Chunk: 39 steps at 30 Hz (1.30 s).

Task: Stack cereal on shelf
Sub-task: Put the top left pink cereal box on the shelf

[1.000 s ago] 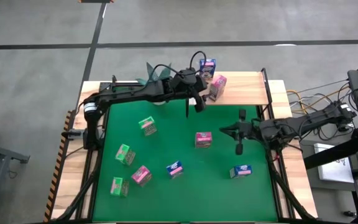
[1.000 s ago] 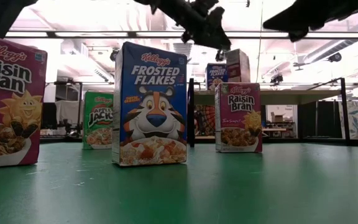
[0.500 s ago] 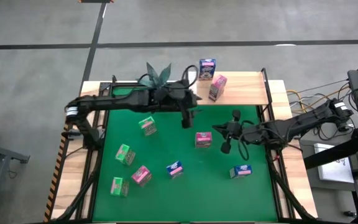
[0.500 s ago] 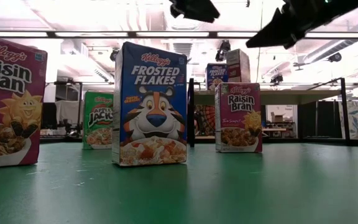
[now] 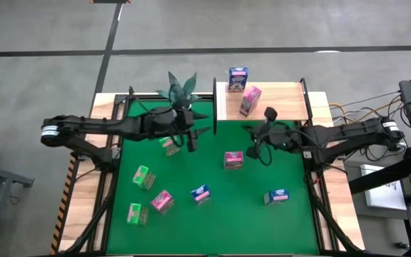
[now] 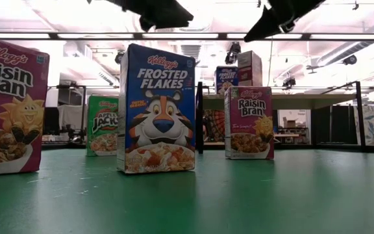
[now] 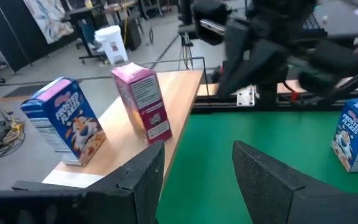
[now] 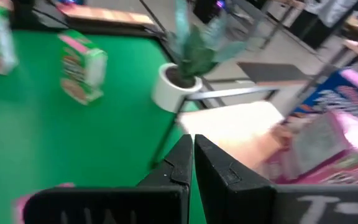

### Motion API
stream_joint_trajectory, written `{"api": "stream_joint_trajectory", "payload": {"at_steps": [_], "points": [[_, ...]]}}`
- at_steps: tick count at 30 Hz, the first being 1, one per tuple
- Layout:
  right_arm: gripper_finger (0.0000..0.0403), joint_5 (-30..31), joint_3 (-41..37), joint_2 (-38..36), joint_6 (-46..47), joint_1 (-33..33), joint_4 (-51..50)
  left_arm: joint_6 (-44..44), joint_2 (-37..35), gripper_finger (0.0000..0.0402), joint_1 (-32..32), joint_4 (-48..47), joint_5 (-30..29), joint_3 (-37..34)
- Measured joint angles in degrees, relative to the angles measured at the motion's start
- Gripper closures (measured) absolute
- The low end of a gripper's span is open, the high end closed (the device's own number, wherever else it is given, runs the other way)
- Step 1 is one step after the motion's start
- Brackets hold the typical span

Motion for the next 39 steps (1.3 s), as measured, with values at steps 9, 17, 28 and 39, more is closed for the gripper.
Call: {"api": "stream_joint_trajectory", "payload": {"at_steps": [9, 17, 28, 39], "points": [[0.0394, 0.0, 7.9, 5.6, -6.8, -10.1, -5.2, 0.0, -7.4, 0.0229, -0.1, 5.1, 0.0, -8.6], [0.0394, 0.0, 13.4, 11.6, -9.0, -15.2, -9.5, -1.0, -10.3, 0.0229, -0.1, 10.9, 0.0, -13.9], [0.0394, 5.9, 16.7, 16.9, -6.5, -19.5, -11.3, -1.1, -12.7, 0.0229, -0.1, 10.5, 0.1, -14.9], [0.0394, 6.6, 16.7, 17.4, -1.8, -24.3, -11.1, -0.7, -12.7, 0.0229, -0.1, 10.4, 0.2, -14.9]]}}
